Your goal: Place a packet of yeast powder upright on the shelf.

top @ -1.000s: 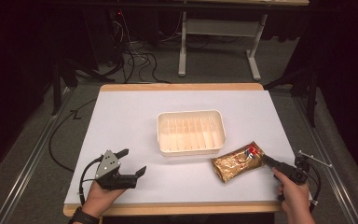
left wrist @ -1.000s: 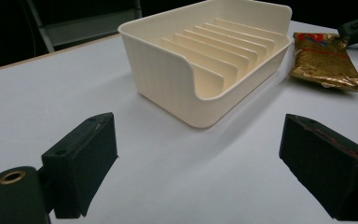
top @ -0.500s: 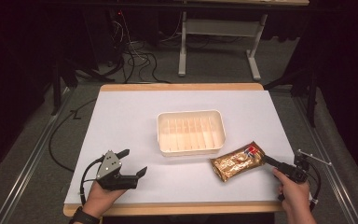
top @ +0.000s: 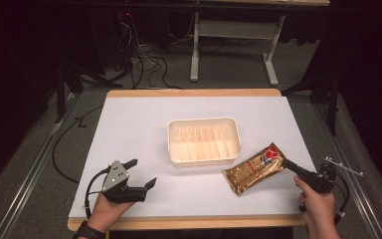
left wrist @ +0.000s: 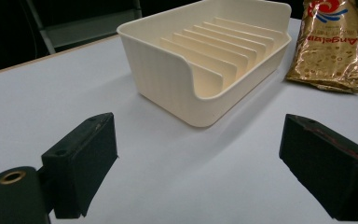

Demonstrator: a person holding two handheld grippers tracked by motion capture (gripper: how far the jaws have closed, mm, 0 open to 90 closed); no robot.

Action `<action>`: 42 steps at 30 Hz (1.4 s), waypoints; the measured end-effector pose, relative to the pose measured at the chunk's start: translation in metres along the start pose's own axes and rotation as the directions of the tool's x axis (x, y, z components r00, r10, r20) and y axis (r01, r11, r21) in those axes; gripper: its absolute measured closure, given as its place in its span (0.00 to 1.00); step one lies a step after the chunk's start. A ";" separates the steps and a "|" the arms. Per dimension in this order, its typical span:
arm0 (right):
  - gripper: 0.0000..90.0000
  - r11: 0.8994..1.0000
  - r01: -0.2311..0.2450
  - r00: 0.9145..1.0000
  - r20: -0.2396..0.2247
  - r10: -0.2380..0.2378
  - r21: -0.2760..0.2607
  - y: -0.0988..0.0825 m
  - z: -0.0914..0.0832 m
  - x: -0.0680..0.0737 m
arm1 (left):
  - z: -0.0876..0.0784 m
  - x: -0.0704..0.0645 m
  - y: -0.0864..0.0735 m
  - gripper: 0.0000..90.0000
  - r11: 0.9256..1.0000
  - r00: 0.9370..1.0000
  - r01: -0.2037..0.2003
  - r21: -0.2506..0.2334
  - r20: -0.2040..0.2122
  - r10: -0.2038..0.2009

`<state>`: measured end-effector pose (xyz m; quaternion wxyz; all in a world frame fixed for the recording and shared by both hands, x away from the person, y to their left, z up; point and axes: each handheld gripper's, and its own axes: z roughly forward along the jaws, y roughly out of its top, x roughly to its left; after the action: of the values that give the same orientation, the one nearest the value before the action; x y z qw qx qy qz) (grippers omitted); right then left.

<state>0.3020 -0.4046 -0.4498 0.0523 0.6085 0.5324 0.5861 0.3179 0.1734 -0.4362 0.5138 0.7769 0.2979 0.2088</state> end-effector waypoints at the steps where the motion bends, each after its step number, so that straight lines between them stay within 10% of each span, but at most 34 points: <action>1: 1.00 1.000 0.011 1.000 -0.009 -0.011 -0.011 0.001 -0.001 0.002 | 0.000 0.000 0.000 0.13 1.000 1.000 0.000 0.000 0.000 0.000; 17: 1.00 0.988 0.098 0.984 -0.134 -0.114 -0.116 0.013 -0.010 0.045 | 0.000 0.000 0.000 0.13 1.000 1.000 0.001 0.000 -0.002 -0.001; 42: 1.00 0.942 0.303 0.946 -0.073 -0.316 -0.145 0.033 -0.011 0.076 | -0.001 0.001 -0.001 0.13 1.000 1.000 0.006 -0.002 -0.008 -0.006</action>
<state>0.2936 -0.3702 -0.3739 0.1584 0.4837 0.5834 0.6329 0.3177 0.1744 -0.4365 0.5139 0.7748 0.3021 0.2106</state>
